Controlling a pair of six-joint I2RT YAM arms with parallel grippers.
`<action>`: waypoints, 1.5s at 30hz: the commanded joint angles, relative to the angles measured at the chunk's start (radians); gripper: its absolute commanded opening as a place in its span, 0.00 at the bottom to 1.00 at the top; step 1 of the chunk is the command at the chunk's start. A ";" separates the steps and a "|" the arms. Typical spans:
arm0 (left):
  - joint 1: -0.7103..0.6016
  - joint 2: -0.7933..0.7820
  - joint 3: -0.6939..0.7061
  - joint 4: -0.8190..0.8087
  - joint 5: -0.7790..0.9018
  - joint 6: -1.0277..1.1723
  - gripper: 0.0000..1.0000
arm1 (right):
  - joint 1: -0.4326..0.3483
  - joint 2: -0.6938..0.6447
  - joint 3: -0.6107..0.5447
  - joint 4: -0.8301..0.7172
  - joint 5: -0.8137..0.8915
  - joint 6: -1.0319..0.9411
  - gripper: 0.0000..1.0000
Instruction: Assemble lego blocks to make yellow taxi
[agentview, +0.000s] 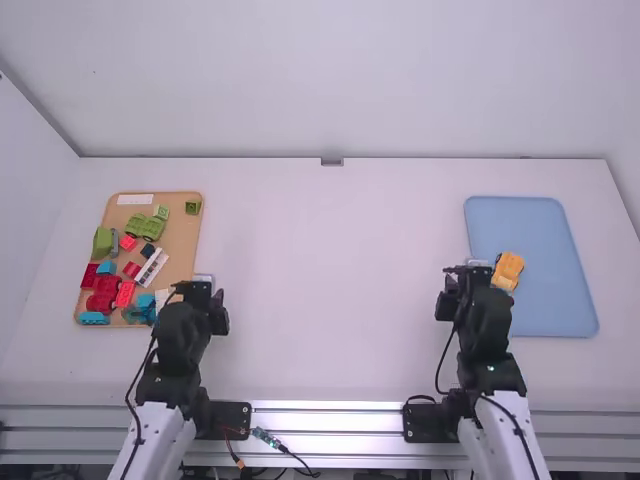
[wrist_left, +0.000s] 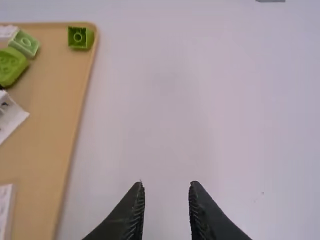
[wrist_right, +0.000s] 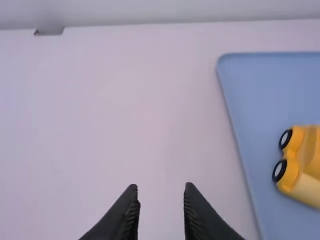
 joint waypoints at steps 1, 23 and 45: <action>0.002 -0.050 -0.052 0.002 0.002 0.006 0.18 | 0.004 -0.055 -0.056 0.002 0.004 0.003 0.19; 0.002 -0.367 -0.053 0.002 0.002 0.006 0.00 | 0.004 -0.415 -0.199 0.002 0.004 0.003 0.00; 0.002 -0.447 -0.053 0.002 0.002 0.006 0.00 | 0.004 -0.599 -0.199 0.002 0.004 0.003 0.00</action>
